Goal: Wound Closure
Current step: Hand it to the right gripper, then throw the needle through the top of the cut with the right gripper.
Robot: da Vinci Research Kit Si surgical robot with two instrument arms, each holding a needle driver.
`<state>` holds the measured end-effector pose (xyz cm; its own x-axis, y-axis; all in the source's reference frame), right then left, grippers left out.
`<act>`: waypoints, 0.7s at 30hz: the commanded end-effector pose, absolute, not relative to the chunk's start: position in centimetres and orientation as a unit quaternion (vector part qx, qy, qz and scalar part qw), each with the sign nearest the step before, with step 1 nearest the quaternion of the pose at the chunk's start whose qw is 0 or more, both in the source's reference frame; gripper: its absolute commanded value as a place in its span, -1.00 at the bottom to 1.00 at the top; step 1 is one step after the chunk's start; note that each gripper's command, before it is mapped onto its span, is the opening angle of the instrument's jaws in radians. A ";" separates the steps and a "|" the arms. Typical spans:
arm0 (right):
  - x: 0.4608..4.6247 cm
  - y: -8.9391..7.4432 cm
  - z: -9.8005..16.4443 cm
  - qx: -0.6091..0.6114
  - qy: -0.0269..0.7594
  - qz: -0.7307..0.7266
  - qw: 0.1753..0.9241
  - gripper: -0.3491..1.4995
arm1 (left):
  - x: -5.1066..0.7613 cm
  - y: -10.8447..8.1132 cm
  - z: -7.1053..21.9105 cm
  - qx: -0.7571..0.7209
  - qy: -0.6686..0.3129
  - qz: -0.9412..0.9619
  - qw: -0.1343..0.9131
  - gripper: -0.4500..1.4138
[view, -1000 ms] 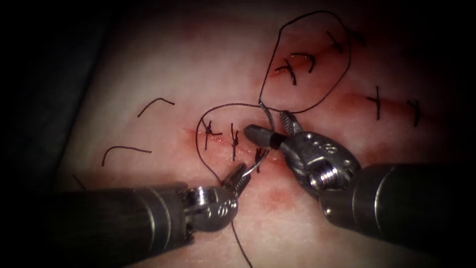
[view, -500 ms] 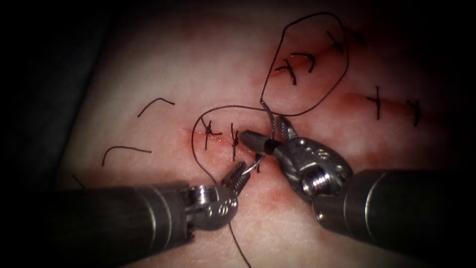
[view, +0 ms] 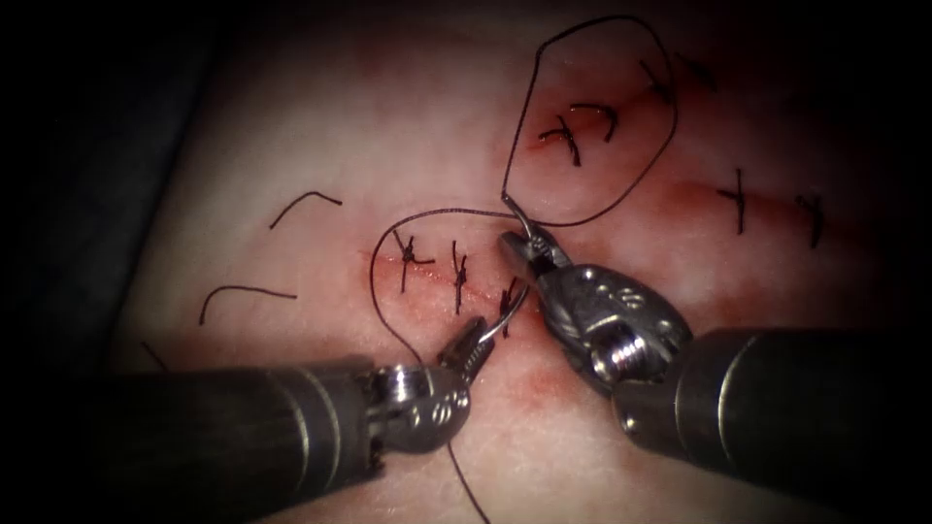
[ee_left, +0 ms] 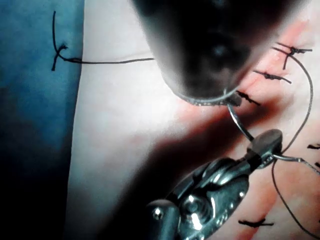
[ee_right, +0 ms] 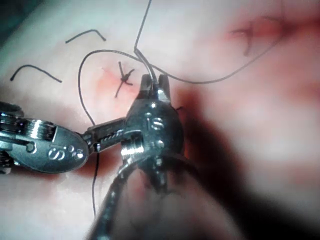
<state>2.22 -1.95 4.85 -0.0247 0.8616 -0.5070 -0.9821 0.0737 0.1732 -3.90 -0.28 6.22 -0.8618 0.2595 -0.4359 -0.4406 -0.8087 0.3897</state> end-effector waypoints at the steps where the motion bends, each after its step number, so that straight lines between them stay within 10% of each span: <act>1: 2.31 -2.0 4.9 -0.119 0.252 0.670 0.688 -1.00 | -3.95 -0.3 6.3 -0.187 0.249 0.931 0.193 -1.00; 3: 2.30 -2.0 4.9 -0.121 0.250 0.666 0.692 -1.00 | -3.94 -0.3 6.2 -0.195 0.253 0.923 0.214 0.03; 7: 2.17 -1.9 5.0 -0.120 0.251 0.661 0.697 -1.00 | -3.88 -0.2 6.1 -0.224 0.251 0.906 0.257 0.53; 21: 1.24 -1.6 5.3 0.014 0.453 0.398 0.798 -1.00 | -3.90 -0.5 5.9 -0.406 0.034 0.883 0.232 0.33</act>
<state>1.18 -1.55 5.18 0.2934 0.5932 -0.7497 -0.5653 0.7401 0.3643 -3.91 -0.51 5.88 -0.5608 0.3754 -0.7380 -0.4138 -0.8991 -0.1429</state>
